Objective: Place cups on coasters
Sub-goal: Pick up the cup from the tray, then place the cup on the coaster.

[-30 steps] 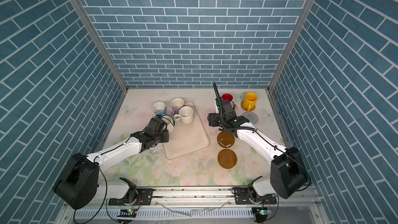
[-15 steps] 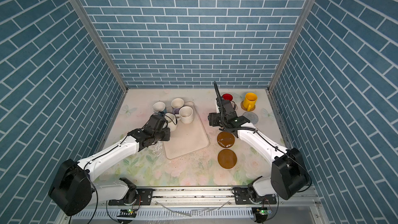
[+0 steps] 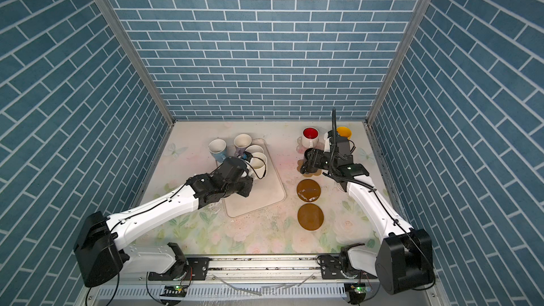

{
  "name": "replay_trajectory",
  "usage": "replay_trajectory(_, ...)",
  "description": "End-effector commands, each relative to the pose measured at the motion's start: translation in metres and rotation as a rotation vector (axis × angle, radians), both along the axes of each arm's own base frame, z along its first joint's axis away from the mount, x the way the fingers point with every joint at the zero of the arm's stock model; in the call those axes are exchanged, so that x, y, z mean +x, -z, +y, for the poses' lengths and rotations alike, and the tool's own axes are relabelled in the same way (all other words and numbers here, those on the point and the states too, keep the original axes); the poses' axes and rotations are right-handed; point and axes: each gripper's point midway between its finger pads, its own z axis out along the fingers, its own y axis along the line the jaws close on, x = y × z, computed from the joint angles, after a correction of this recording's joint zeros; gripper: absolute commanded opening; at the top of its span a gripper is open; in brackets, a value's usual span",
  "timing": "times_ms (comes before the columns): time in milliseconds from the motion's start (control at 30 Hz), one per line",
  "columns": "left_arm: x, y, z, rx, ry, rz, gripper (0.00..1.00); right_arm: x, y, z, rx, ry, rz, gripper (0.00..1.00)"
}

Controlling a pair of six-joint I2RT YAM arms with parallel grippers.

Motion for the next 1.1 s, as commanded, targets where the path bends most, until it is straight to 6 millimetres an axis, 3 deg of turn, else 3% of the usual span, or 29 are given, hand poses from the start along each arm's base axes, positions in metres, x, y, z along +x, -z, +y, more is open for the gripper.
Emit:
replay_trajectory(0,0.004,-0.024,-0.03,-0.019,0.064,-0.082,0.0,-0.01,0.008,-0.014,0.052,0.047,0.06,0.66)
replay_trajectory(300,-0.013,-0.015,-0.096,0.011,0.21,-0.092,0.0,-0.01,0.019,-0.055,0.146,0.174,0.095,0.66)
replay_trajectory(633,-0.025,-0.009,-0.151,-0.03,0.313,-0.092,0.0,-0.011,0.023,-0.075,0.177,0.233,0.072,0.66)
replay_trajectory(1067,-0.019,0.017,-0.186,-0.019,0.364,-0.094,0.0,-0.012,0.029,-0.078,0.164,0.244,0.063,0.66)
